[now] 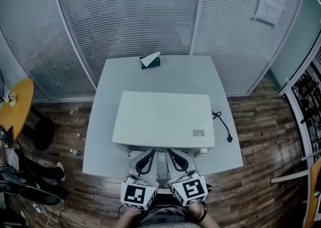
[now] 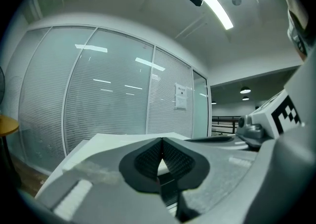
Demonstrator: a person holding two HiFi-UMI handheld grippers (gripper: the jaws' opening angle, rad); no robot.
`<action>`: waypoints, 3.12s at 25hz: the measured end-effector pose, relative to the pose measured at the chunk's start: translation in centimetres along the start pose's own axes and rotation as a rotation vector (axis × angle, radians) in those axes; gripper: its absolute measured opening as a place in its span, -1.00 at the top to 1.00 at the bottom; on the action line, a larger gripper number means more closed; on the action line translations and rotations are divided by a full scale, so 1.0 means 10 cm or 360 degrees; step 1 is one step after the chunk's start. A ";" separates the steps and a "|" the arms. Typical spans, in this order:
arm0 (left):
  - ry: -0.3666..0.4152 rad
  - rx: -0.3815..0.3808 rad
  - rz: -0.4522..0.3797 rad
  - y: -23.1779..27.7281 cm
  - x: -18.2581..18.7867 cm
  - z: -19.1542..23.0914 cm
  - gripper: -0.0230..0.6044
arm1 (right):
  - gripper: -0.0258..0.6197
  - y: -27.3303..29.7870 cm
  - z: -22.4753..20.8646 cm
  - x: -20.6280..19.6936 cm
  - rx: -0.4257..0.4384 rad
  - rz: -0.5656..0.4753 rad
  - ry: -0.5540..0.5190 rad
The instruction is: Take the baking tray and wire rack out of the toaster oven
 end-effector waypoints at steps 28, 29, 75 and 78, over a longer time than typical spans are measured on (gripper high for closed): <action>0.0070 -0.0204 0.0231 0.05 -0.31 0.44 0.93 | 0.91 0.24 0.18 -0.27 -0.0071 0.0177 0.0003; 0.0057 -0.0212 0.0256 0.06 -0.35 0.45 0.93 | 0.91 0.25 0.19 -0.32 -0.0067 0.0206 0.0009; -0.1155 0.0052 0.0451 0.51 -1.75 1.15 0.46 | 0.62 0.80 -0.36 -1.65 -0.0321 0.0344 0.1254; -0.1399 0.0031 0.0399 0.50 -1.85 1.18 0.35 | 0.56 0.78 -0.40 -1.71 -0.0365 0.0289 0.1414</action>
Point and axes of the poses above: the fingertips, and each gripper's own axes: y forward along the fingers, z to its left, x out of its top, the point moved 10 cm from there along -y, backward along the fingers, and after that the axes turned 3 degrees about -y, right-handed, at the moved point
